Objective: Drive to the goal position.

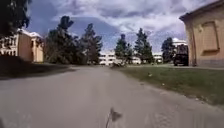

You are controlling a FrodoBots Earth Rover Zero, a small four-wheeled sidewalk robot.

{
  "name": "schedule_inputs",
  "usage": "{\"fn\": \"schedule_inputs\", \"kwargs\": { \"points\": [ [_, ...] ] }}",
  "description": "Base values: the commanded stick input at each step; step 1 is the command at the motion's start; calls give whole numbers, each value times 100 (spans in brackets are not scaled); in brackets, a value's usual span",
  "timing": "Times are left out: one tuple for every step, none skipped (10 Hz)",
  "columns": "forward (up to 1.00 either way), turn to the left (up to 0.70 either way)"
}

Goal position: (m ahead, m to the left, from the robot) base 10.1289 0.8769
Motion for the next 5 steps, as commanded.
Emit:
{"fn": "schedule_inputs", "kwargs": {
  "points": [
    [70, 20],
    [70, 27],
    [70, 27],
    [70, 27],
    [70, 27]
  ]
}}
